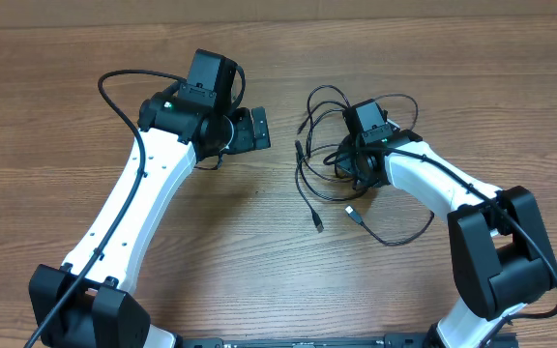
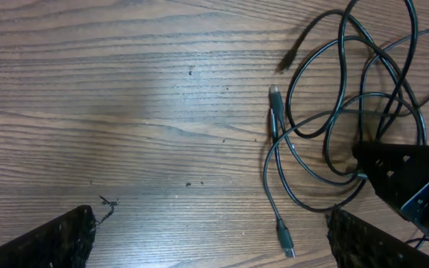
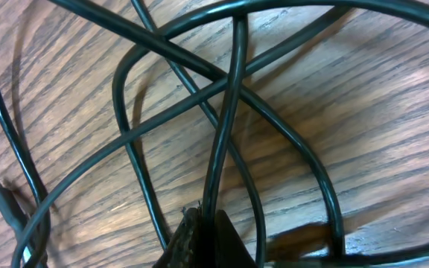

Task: Untangle cables
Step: 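Lift the right gripper with a cable strand up to the upper right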

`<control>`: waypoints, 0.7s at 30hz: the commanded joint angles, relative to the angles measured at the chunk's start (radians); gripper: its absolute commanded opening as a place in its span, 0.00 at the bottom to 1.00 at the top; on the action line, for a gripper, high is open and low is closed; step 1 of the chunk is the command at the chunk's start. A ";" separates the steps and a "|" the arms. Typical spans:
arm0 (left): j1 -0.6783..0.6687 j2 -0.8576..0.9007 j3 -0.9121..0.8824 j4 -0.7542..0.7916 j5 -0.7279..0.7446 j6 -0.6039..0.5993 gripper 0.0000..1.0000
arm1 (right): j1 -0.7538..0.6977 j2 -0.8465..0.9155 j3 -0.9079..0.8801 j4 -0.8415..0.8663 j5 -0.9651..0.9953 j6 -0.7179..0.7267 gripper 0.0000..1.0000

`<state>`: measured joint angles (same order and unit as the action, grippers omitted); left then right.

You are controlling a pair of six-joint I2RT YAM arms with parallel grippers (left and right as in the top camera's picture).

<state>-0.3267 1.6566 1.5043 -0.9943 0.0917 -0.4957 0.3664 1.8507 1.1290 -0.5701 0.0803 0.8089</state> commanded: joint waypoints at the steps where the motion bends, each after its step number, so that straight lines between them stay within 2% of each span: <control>1: 0.006 0.008 0.003 0.005 -0.014 -0.006 1.00 | -0.003 0.006 0.019 -0.031 -0.048 -0.061 0.04; 7: 0.006 0.008 0.003 0.005 -0.014 -0.006 0.99 | -0.003 -0.042 0.137 -0.222 -0.083 -0.132 0.04; 15: 0.006 0.008 0.003 0.005 -0.014 -0.006 0.99 | -0.002 -0.217 0.415 -0.485 -0.087 -0.190 0.04; 21: 0.006 0.008 0.003 0.005 -0.014 -0.006 1.00 | -0.002 -0.364 0.580 -0.492 -0.156 -0.190 0.04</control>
<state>-0.3267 1.6566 1.5043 -0.9939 0.0917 -0.4957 0.3664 1.5738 1.6325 -1.0775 -0.0265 0.6434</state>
